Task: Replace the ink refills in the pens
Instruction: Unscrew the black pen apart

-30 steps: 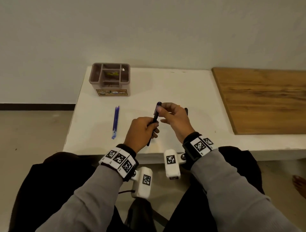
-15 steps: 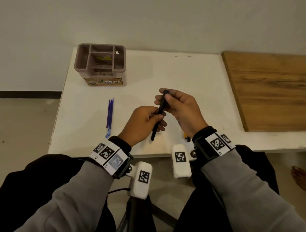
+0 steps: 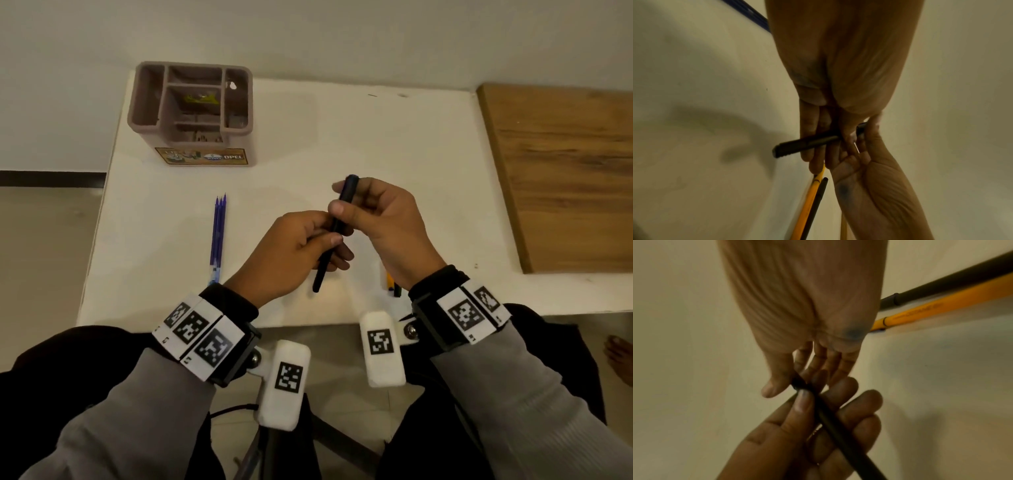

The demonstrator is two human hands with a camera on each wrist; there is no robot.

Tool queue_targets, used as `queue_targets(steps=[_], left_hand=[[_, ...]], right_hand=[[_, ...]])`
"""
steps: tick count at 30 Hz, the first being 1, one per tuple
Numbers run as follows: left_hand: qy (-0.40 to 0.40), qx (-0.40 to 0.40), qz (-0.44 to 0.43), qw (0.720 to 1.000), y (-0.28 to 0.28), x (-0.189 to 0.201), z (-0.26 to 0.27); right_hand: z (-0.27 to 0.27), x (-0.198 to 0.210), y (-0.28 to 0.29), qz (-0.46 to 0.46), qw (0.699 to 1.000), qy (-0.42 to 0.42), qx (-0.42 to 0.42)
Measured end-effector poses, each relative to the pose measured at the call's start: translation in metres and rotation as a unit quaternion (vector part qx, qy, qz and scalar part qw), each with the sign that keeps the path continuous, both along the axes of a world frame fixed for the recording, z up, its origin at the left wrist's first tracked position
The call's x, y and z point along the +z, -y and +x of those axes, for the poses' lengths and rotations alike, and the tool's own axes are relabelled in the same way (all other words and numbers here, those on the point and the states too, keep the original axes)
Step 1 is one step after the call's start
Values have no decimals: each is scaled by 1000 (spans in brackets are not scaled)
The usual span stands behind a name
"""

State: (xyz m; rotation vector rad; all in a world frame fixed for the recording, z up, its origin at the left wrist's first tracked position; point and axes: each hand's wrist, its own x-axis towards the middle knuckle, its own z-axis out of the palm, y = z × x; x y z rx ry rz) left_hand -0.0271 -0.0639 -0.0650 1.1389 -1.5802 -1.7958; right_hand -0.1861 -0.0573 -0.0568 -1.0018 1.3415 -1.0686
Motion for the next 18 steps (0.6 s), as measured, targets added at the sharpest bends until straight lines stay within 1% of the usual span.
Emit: queue_targets(steps=[1,2,5,6,7,9,10,11,12,16,18], left_hand=[[2,-2,3,1000,1,-1,-1],[2,-3,5,1000,1,-1,-1],[-11,-1,7,1000,2,-1,-2],[-12,4,3,1000,3,-1,-1],[-12,9,1,1000,2,-2,-1],[-4,12,0,1000,2,-4,-1],[1,10,-1,1000,2,-5,-1],[4,9,-3,1000,2,-6,-1],[5,9,-6,1000,2,-7,-1],[-4,13,-6,1000,5,-8,3],[2,10,-6,1000,5,-9,4]], right_hand=[[-1,-1,0,0,1000,4,-4],[-2,-1,0,1,1000,25,3],[-5,0,2,12,990,134,33],[-5,0,3,18,988,149,26],[-4,0,4,23,990,136,10],[-2,-2,3,20,998,57,-28],[-2,-3,3,14,999,28,-37],[-2,-5,3,8,999,16,-39],[-2,-7,4,4,999,23,-33],[-1,-9,5,5,993,117,13],[2,-10,5,10,995,102,16]])
